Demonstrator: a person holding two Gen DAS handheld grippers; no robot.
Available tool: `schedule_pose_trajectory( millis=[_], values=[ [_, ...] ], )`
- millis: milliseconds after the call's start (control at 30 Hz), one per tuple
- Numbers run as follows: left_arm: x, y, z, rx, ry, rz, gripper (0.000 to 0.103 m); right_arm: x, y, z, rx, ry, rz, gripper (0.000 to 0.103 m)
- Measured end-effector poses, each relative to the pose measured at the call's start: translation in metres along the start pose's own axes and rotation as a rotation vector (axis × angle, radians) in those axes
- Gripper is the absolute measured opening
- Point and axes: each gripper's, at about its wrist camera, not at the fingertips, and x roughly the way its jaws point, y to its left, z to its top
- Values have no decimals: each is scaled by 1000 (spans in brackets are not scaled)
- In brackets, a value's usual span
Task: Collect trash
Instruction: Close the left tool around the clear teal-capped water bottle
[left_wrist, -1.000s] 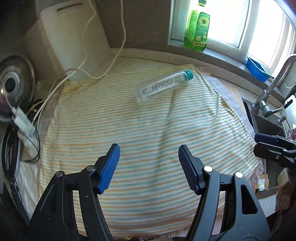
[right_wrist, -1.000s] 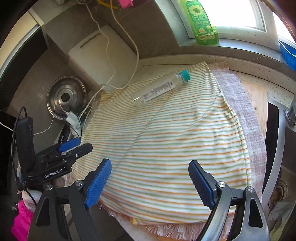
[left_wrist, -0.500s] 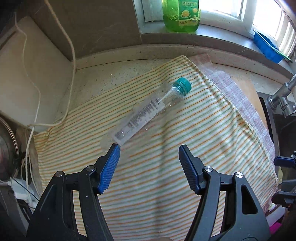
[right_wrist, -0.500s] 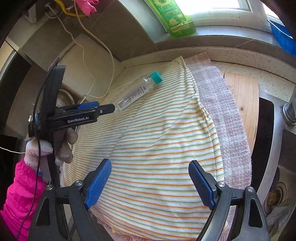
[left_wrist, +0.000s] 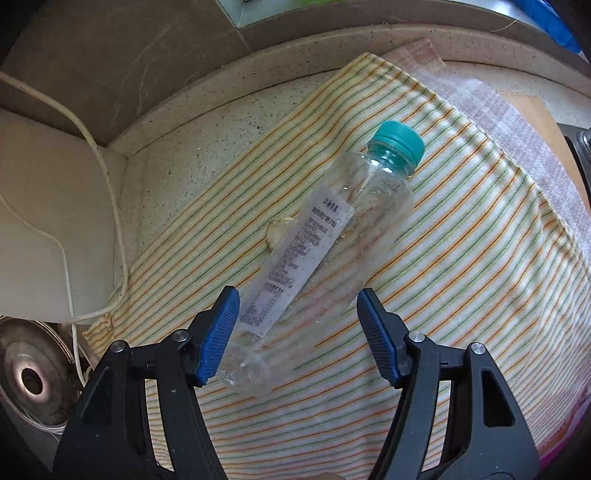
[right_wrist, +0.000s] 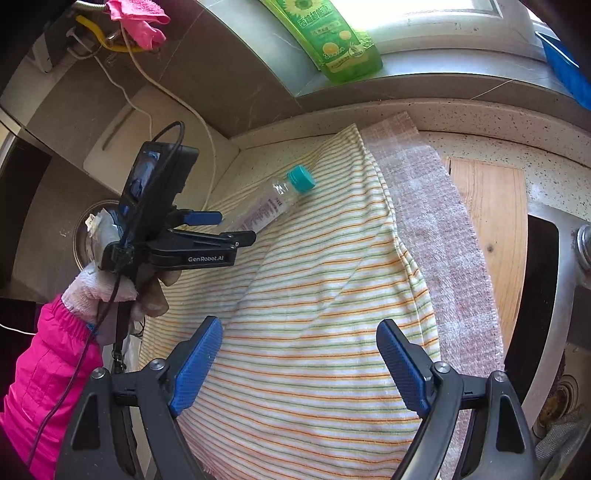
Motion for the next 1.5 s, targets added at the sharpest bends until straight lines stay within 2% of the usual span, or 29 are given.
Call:
schedule_pose_trajectory(
  millis=[300, 533, 767, 967, 1067, 1267, 1500],
  values=[
    [24, -3, 13, 35, 33, 27, 72, 14, -2, 9, 10, 20, -4, 87],
    [26, 15, 10, -28, -1, -54, 67, 20, -9, 13, 28, 29, -13, 87],
    [21, 51, -14, -183, -39, -118, 65, 37, 2, 25, -2, 23, -18, 87],
    [29, 86, -54, -350, -42, -176, 64, 59, 24, 45, -68, 7, -25, 86],
    [33, 104, -76, -447, -52, -220, 63, 75, 35, 55, -100, 24, -23, 81],
    [32, 127, -117, -599, -81, -247, 62, 110, 64, 73, -200, 72, -15, 78],
    [33, 134, -149, -697, -78, -210, 61, 161, 101, 92, -364, 135, -45, 76]
  ],
)
